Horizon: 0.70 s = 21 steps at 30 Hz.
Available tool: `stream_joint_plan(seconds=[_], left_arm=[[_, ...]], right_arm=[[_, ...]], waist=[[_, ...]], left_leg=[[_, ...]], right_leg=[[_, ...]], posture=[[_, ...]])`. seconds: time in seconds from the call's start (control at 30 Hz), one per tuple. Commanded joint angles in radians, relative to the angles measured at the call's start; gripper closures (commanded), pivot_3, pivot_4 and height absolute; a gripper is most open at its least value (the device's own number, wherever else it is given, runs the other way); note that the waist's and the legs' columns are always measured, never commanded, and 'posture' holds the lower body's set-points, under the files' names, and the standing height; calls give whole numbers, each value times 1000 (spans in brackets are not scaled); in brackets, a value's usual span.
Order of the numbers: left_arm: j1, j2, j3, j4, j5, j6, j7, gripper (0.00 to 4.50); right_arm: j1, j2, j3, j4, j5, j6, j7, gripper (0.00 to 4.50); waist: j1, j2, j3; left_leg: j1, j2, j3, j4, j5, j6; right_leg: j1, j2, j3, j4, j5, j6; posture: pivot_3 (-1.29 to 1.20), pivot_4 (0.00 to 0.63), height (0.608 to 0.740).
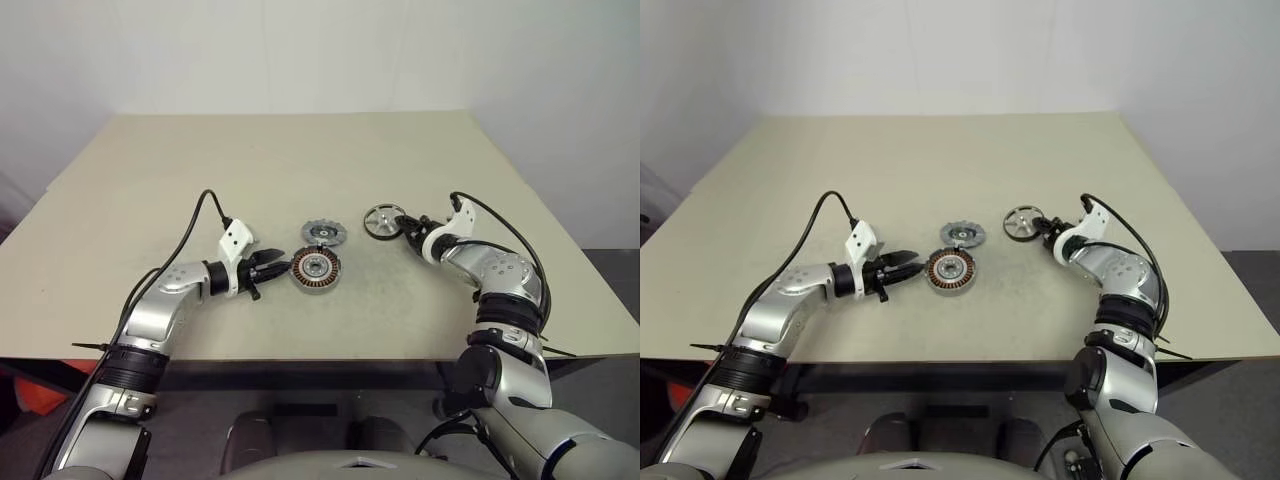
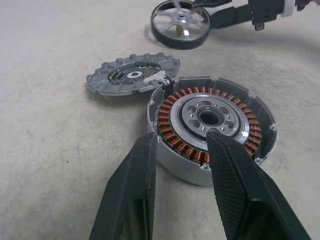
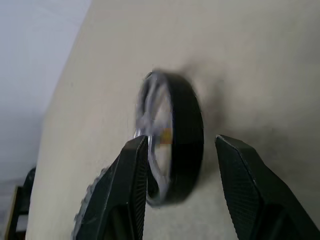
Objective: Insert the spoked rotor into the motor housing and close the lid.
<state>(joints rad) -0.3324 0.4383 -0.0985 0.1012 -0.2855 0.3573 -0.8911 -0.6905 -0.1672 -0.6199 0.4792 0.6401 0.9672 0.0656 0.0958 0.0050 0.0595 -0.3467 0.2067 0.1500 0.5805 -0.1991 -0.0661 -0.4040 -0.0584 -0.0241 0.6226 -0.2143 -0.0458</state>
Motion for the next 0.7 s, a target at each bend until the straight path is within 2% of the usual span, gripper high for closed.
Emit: stream_joint_plan(seconds=[0.03, 0.17, 0.37, 0.53, 0.7], left_arm=[[-6, 15, 11, -40, 1, -9, 1, 2843], [-9, 17, 10, -36, 3, -12, 3, 2843], [-14, 19, 10, -27, 7, -14, 4, 2843], [-13, 20, 11, -24, 9, -16, 2, 2843], [-14, 18, 15, -22, 5, -14, 0, 2843]], right_arm=[[-6, 4, 16, -19, 30, -1, 20, 2365], [-7, 13, 31, -16, 22, -8, 20, 2365], [-20, 8, 18, 25, 14, -56, -15, 3766], [-23, 11, 9, -32, 88, -13, -10, 3977], [-17, 44, -8, -181, 241, 162, -24, 3977]], waist=[[0, 0, 0], [0, 0, 0], [0, 0, 0], [3, 0, 0], [0, 0, 0]], left_leg=[[0, 0, 0, 0, 0, 0], [0, 0, 0, 0, 0, 0], [1, 0, 0, 0, 0, 0], [2, 0, 0, 0, 1, -2], [0, 0, 0, -1, 1, -2]], right_leg=[[0, 0, 0, 0, 0, 0], [0, 0, 0, 0, 0, 0], [1, 0, 0, 0, 0, 0], [2, -1, 0, 0, 0, 0], [-1, 0, 0, 0, 0, 0]], posture=[[0, 0, 740], [0, 0, 740], [0, 0, 740], [0, 0, 740], [0, 0, 740]])
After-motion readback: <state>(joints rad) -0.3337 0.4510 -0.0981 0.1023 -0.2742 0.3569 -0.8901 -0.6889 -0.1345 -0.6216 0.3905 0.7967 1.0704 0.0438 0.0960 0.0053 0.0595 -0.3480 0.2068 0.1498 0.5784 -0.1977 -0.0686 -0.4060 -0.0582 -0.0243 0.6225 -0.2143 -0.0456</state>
